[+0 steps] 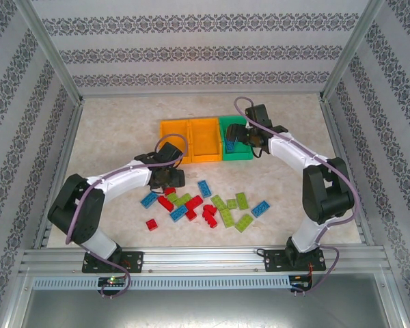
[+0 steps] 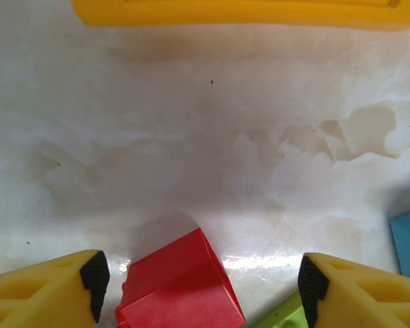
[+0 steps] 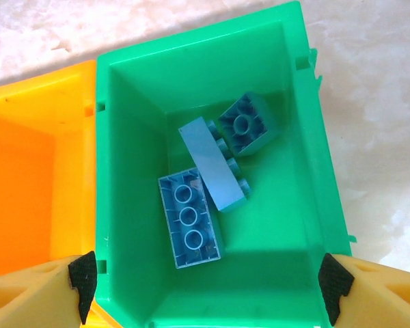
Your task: Sort the legos into containers by color
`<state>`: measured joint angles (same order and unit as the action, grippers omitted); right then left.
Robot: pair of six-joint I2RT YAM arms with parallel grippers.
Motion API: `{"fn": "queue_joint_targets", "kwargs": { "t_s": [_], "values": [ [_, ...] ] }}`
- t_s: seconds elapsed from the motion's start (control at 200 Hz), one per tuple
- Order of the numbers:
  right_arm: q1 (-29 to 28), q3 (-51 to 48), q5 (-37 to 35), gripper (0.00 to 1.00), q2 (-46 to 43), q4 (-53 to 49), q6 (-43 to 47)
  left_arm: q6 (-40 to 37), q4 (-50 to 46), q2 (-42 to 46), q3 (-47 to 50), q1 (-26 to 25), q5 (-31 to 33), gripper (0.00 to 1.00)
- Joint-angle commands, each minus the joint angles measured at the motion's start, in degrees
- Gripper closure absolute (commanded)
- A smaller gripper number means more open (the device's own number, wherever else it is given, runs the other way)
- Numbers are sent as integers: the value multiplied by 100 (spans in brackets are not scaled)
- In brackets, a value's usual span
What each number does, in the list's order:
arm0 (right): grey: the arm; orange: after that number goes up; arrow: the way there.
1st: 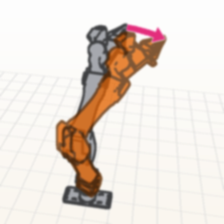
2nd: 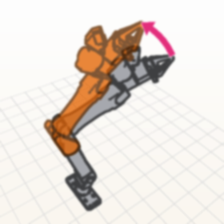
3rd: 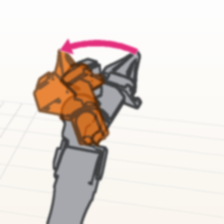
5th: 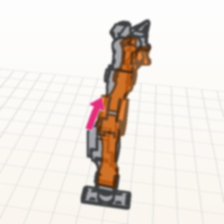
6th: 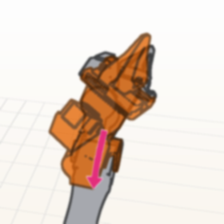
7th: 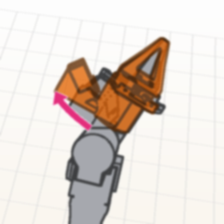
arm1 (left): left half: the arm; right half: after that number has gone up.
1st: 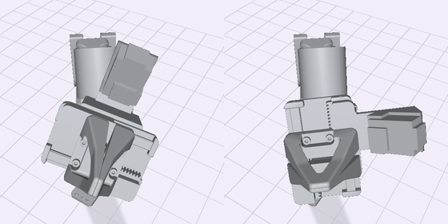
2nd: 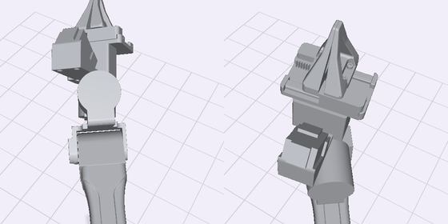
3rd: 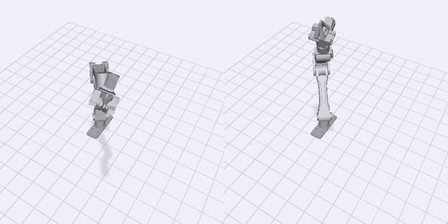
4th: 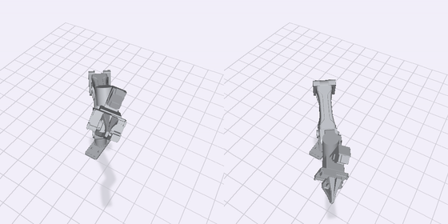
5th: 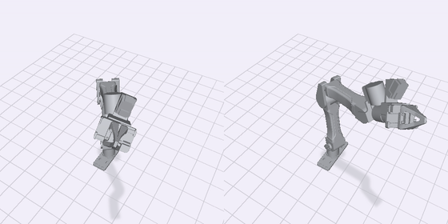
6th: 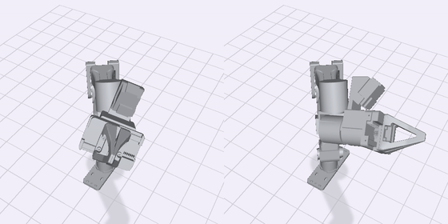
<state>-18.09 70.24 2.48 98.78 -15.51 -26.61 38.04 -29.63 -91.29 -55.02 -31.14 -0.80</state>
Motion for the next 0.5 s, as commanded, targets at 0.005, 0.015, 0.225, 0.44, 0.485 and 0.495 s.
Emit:
{"fn": "queue_joint_targets", "kwargs": {
  "t_s": [0.005, 0.015, 0.225, 0.44, 0.485, 0.495],
  "values": [
    [89, -162, 46, 13, -260, 150, 44, 222, -237, -148, -134, 88, -247, 28],
    [89, -171, 52, 13, -269, 155, 49, 235, -232, -154, -125, 85, -259, 28],
    [164, -290, 90, 13, -360, 202, 51, 344, -256, -170, -80, 90, -320, 30],
    [234, -395, 178, 13, -386, 304, 16, 395, -234, -241, -91, 90, -356, 31],
    [257, -413, 196, 13, -386, 303, 18, 402, -187, -290, -113, 89, -393, 33],
    [261, -414, 199, 13, -384, 303, 16, 396, -185, -299, -122, 88, -401, 33]
  ]
}}
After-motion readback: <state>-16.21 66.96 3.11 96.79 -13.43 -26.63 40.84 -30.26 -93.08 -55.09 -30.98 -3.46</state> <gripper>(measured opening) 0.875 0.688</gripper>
